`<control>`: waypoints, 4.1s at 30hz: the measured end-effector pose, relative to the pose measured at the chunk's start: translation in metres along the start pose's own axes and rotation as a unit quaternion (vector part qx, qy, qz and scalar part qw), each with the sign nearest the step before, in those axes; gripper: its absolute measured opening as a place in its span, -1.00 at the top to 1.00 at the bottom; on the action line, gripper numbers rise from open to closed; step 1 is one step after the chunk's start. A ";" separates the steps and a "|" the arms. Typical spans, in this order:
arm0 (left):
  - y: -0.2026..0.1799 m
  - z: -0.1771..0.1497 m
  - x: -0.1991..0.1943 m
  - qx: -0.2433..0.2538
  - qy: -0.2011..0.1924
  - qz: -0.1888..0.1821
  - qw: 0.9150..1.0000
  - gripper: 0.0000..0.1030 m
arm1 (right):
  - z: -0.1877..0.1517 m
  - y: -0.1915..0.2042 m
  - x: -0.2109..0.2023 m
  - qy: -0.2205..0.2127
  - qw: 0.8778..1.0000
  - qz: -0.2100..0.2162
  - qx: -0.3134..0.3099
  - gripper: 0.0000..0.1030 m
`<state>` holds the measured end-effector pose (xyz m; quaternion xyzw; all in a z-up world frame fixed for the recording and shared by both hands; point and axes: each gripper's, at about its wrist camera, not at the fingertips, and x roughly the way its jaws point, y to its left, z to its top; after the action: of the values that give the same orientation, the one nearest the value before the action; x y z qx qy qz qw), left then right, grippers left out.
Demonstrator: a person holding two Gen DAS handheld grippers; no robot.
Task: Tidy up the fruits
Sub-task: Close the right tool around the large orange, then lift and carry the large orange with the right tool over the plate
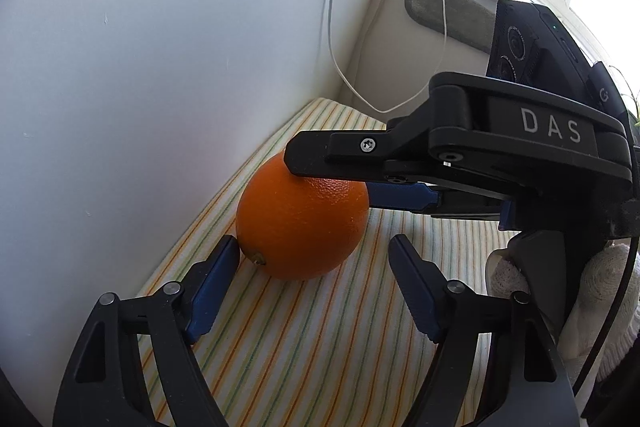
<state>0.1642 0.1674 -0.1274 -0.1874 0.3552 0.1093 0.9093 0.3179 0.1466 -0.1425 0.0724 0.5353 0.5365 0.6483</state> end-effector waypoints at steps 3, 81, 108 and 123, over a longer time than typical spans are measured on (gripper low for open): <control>0.002 0.000 0.001 -0.003 0.003 -0.001 1.000 -0.41 | -0.001 0.001 0.007 0.003 1.000 0.008 0.003 -0.40; -0.198 -0.066 -0.069 0.132 -0.007 -0.148 0.980 -0.25 | -0.160 -0.037 -0.297 -0.134 0.985 -0.081 0.073 -0.33; -0.294 -0.086 -0.054 0.204 0.041 -0.203 0.957 -0.25 | -0.224 -0.081 -0.372 -0.183 0.967 -0.122 0.130 -0.33; -0.307 -0.089 -0.039 0.214 0.063 -0.201 0.954 -0.25 | -0.228 -0.108 -0.375 -0.186 0.963 -0.115 0.160 -0.33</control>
<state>0.1843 -0.1501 -0.0801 -0.0623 0.3823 -0.1665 0.9068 0.2646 -0.2981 -0.0785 0.2117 0.4891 0.3431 0.7735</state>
